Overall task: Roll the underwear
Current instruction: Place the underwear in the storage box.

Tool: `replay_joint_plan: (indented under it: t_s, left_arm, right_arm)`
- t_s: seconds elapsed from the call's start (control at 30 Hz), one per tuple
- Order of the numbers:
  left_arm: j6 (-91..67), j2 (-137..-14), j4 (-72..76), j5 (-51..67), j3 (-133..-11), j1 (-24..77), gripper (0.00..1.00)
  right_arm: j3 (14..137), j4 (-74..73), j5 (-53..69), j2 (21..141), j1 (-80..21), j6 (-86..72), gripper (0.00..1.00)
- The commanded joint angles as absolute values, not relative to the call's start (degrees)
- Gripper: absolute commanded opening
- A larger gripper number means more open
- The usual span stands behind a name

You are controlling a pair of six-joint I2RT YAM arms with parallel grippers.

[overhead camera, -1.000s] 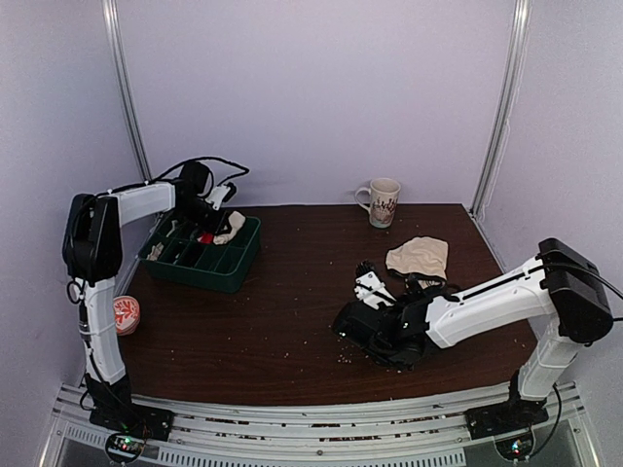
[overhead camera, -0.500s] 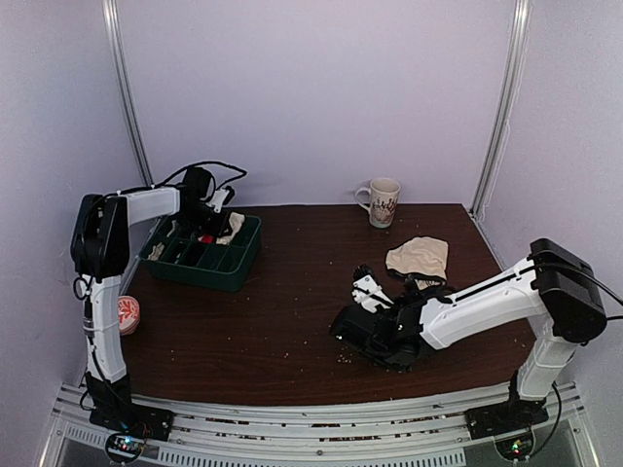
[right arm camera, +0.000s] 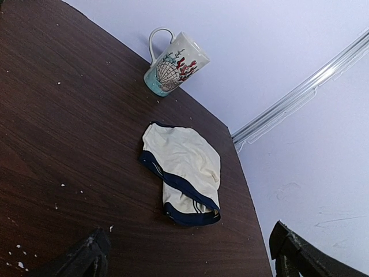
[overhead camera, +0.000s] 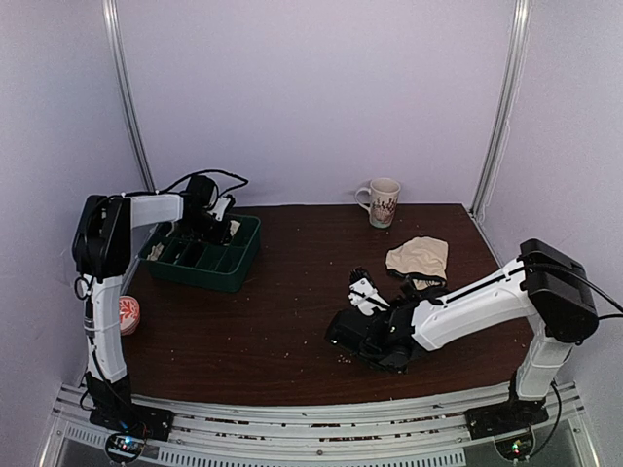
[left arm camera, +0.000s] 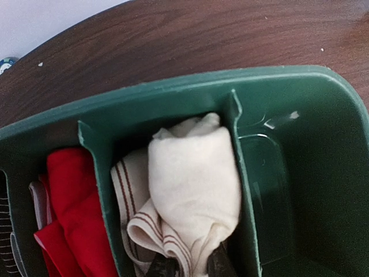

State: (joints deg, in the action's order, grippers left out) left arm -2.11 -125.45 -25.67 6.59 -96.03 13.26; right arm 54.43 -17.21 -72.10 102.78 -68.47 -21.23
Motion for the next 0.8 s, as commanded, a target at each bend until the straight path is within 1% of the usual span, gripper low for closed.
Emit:
replay_joint_plan:
  t_s: [0.0,0.3,0.4,0.43,0.5,0.57,0.77]
  left_arm:
    - [-1.48,-129.17,-31.02,2.29,-94.68,12.72,0.0]
    - [0.93,-132.76,-35.14,1.91,-99.85,12.72,0.0]
    - [1.54,-134.56,-37.03,0.71,-102.45,12.83,0.02]
    - [1.91,-134.97,-37.24,-0.01,-102.96,12.81,0.04]
    - [2.52,-135.61,-37.26,-1.84,-103.78,12.83,0.11]
    - [2.97,-136.23,-37.62,-2.97,-104.77,12.82,0.16]
    - [3.49,-134.93,-37.58,-3.82,-106.83,12.75,0.33]
  right_arm:
    - [55.82,-18.57,-74.16,103.01,-68.91,-22.41,1.0]
    - [56.11,-18.58,-74.43,103.63,-69.01,-22.33,1.0]
    - [56.39,-19.14,-74.74,104.21,-69.02,-22.68,1.0]
    - [56.5,-19.38,-74.79,104.36,-69.04,-22.74,1.0]
    - [56.65,-19.59,-74.96,104.51,-69.13,-22.85,1.0]
    - [56.74,-19.6,-74.93,104.59,-69.17,-22.85,1.0]
    - [56.91,-19.69,-74.99,105.16,-69.21,-22.85,1.0]
